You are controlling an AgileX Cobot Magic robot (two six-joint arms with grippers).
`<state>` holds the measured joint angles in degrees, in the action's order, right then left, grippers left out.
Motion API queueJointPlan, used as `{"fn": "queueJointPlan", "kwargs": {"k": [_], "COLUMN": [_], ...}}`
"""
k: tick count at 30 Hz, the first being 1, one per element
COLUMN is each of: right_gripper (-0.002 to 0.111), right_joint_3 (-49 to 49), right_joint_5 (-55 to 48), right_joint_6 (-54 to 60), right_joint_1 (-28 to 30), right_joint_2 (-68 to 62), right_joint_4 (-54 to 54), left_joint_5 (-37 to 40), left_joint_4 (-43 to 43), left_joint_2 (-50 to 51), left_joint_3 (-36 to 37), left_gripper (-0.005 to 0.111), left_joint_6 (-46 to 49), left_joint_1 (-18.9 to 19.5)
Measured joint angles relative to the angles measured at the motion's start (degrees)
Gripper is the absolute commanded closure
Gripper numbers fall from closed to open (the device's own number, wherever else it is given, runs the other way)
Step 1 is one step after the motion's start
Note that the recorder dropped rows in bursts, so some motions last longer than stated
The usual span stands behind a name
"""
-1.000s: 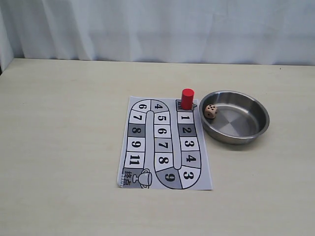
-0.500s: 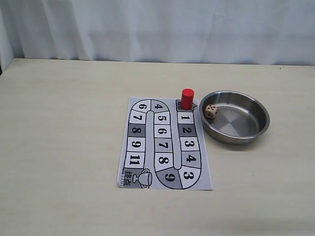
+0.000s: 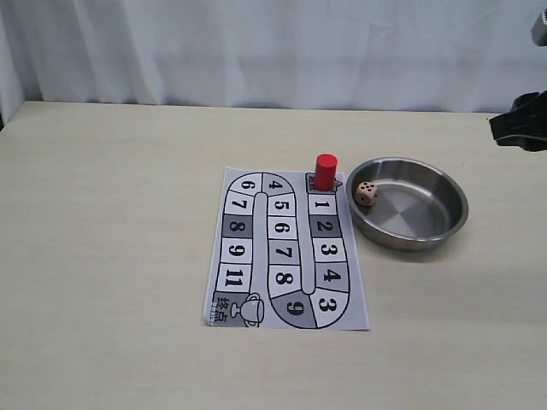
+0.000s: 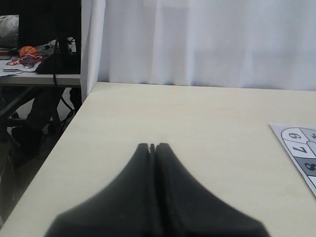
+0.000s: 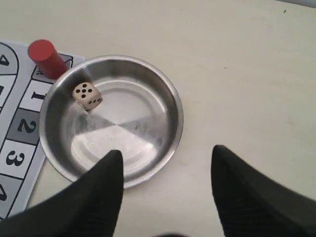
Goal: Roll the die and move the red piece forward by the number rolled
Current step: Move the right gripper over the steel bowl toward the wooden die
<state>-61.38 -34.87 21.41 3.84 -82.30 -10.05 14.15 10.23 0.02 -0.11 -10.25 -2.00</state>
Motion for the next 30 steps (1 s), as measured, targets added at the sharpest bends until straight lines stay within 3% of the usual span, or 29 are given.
{"fn": "queueJointPlan", "kwargs": {"k": [10,19,30], "right_gripper": [0.056,0.056,0.056], "right_joint_3": [-11.2,-17.5,-24.8], "right_joint_5": [-9.9,-10.7,-10.2], "right_joint_6": [9.5,22.6,21.3], "right_joint_1": [0.0,-0.1,-6.9], "right_joint_2": [-14.4,-23.9,-32.9], "right_joint_4": [-8.5,-20.2,-11.5], "left_joint_5": [0.0,0.0,0.0], "left_joint_4": [0.0,0.0,0.0], "left_joint_2": [0.0,0.0,0.0], "left_joint_3": [0.0,0.0,0.0], "left_gripper": [0.107,0.107,0.107], "left_joint_6": [0.0,0.0,0.0], "left_joint_1": [0.0,0.0,0.0]}}
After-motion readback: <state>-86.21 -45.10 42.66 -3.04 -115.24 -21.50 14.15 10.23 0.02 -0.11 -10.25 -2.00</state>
